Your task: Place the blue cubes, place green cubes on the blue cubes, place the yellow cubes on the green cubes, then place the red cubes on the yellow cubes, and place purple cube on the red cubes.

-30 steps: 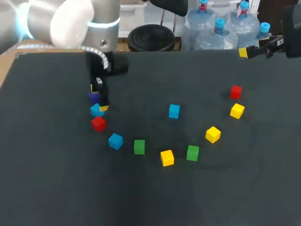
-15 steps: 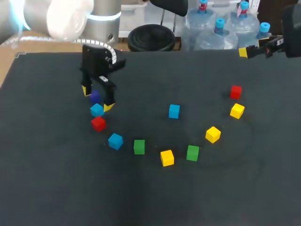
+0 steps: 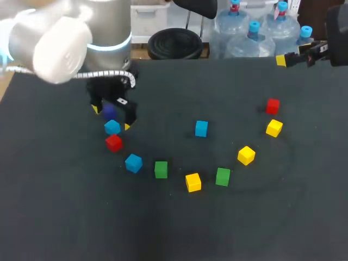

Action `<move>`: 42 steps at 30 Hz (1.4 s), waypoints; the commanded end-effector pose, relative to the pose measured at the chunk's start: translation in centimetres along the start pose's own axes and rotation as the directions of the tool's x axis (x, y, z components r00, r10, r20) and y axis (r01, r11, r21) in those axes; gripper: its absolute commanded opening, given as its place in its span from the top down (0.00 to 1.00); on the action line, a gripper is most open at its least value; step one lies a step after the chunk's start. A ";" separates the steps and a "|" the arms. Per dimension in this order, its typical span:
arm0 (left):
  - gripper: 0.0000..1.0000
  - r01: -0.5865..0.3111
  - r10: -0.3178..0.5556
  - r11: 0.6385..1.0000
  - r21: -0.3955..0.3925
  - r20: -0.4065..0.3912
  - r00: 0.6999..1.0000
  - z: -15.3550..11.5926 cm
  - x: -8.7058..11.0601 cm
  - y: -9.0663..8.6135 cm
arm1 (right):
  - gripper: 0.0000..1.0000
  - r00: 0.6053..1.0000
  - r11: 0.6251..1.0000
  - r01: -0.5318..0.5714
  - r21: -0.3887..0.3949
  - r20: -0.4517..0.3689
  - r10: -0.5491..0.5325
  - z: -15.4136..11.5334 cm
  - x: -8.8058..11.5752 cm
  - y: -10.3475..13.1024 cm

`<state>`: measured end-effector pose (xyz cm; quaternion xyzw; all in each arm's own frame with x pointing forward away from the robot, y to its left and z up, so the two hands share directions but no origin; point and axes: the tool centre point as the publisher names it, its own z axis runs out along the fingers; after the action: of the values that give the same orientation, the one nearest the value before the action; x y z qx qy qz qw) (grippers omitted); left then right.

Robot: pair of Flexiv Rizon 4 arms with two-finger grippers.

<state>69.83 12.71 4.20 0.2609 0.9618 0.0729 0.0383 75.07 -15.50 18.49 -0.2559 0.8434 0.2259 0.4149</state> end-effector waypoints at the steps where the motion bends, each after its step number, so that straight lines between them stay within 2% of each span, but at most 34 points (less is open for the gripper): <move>1: 0.00 0.035 -0.031 0.999 -0.025 0.151 0.988 -0.1 0.9 -0.2 | 0.00 1.000 1.000 0.000 0.000 0.001 0.000 0.1 0.0 0.0; 3: 0.00 0.068 -0.064 0.997 -0.020 0.162 0.985 0.1 1.2 -0.1 | 0.00 1.000 1.000 0.000 0.000 0.001 0.000 0.1 0.0 0.0; 9: 0.00 0.074 -0.079 0.997 0.034 0.175 0.982 1.7 1.2 -0.5 | 0.00 1.000 1.000 0.000 0.000 0.001 0.000 0.1 0.0 0.0; 15: 0.00 0.033 -0.035 0.999 0.014 0.169 0.985 3.1 0.4 -0.3 | 0.00 1.000 1.000 0.000 0.000 0.001 0.000 0.1 0.0 0.0; 20: 0.00 -0.005 0.005 1.000 0.001 0.189 0.982 3.1 -0.7 0.0 | 0.00 1.000 1.000 0.000 0.000 0.001 0.000 0.1 0.0 0.0; 31: 0.02 -0.018 0.018 1.000 0.000 0.144 0.989 3.7 -0.9 0.0 | 0.00 1.000 1.000 0.000 0.000 0.001 0.000 0.1 0.0 0.0; 33: 0.16 -0.016 0.016 1.000 -0.001 0.143 0.990 3.7 -0.9 0.0 | 0.00 1.000 1.000 0.000 0.000 0.001 0.000 0.1 0.0 0.0; 35: 0.37 -0.012 0.011 1.000 0.004 0.143 0.990 3.8 -0.8 -0.1 | 0.00 1.000 1.000 0.000 0.000 0.001 0.000 0.1 0.0 0.0; 36: 0.51 -0.015 0.014 1.000 0.011 0.142 0.990 3.9 -0.8 -0.1 | 0.00 1.000 1.000 0.000 0.000 0.001 0.000 0.1 0.0 0.0; 37: 0.58 -0.023 0.020 1.000 0.018 0.143 0.989 4.0 -0.8 -0.2 | 0.00 1.000 1.000 0.000 0.000 0.001 0.000 0.1 0.0 0.0; 38: 0.73 -0.032 0.028 0.999 0.030 0.150 0.988 4.0 -0.9 -0.3 | 0.00 1.000 1.000 0.000 0.000 0.001 0.000 0.1 0.0 0.0; 39: 0.95 -0.037 0.032 0.999 0.031 0.148 0.988 4.0 -0.9 -0.4 | 0.00 1.000 1.000 0.000 0.000 0.001 0.000 0.1 0.0 0.0; 40: 1.00 -0.040 0.035 0.999 0.030 0.144 0.989 4.1 -0.9 -0.4 | 0.00 1.000 1.000 0.000 0.000 0.001 0.000 0.1 0.0 0.0; 42: 1.00 -0.041 0.036 0.999 0.033 0.142 0.989 4.2 -0.9 -0.5 | 0.00 1.000 1.000 0.000 0.000 0.001 0.000 0.1 0.0 0.0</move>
<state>70.58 12.29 0.20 0.2835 0.9526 0.0404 0.1027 75.07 -15.49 18.48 -0.2559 0.8434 0.2260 0.4149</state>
